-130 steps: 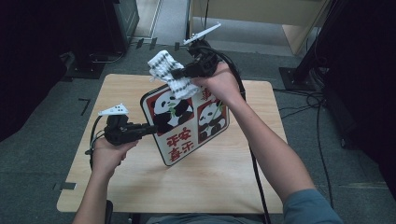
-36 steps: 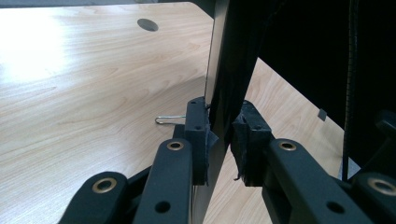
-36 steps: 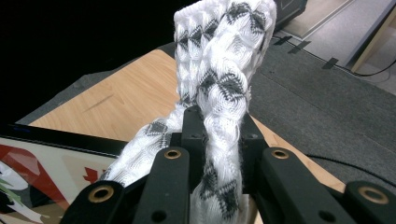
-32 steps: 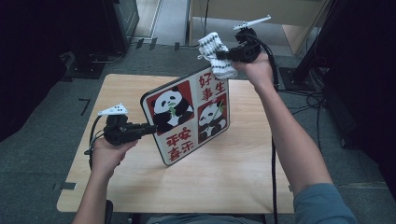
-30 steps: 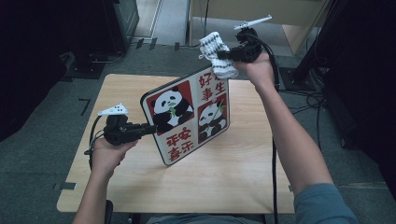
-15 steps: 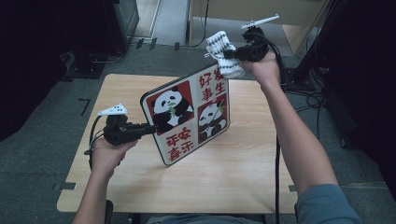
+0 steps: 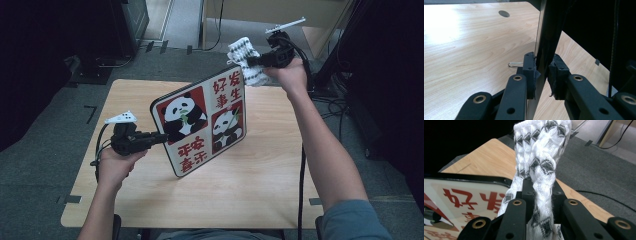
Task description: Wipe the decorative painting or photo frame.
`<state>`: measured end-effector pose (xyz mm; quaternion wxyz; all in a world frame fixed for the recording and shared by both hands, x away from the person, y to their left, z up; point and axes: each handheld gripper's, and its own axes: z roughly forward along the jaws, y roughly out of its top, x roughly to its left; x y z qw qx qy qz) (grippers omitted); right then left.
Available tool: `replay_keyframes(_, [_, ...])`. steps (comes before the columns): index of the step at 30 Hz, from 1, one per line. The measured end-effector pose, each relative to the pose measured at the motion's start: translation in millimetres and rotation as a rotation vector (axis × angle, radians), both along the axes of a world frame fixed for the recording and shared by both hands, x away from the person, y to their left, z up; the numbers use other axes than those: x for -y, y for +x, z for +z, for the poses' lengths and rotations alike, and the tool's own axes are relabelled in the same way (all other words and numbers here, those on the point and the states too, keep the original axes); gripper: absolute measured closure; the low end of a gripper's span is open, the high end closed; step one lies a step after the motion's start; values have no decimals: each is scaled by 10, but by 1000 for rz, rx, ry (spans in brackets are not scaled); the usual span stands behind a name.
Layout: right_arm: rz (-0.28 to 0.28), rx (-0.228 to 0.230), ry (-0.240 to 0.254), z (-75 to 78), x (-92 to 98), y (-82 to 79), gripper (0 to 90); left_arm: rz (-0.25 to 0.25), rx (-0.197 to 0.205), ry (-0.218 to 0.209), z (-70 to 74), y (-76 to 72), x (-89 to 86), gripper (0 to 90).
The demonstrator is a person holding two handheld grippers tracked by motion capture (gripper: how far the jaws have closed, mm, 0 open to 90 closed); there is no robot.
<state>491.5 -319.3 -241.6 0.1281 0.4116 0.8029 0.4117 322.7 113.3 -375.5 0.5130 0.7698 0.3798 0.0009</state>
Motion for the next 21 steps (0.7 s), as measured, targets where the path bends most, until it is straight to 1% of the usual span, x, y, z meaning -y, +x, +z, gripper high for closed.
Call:
replay_keyframes(1, [18,-25,20,-28,14,6,807,-3,-1,-2,-3,2,-2,774])
replay_keyframes(2, [26,-37,28,-42,18,5,809,-3,0,-1,-6,2,-4,774])
replay_keyframes(4, [35,-27,24,-65,27,-9,811,1,0,0,-6,2,-6,773])
replay_keyframes(10, [47,-32,4,-109,42,-17,818,5,1,2,-6,3,0,773])
replay_keyframes(15, [45,-41,-23,-163,27,-30,824,7,0,1,-9,6,0,772])
replay_keyframes(21, [46,-55,-30,-212,25,-42,824,9,-2,1,-12,11,-6,769])
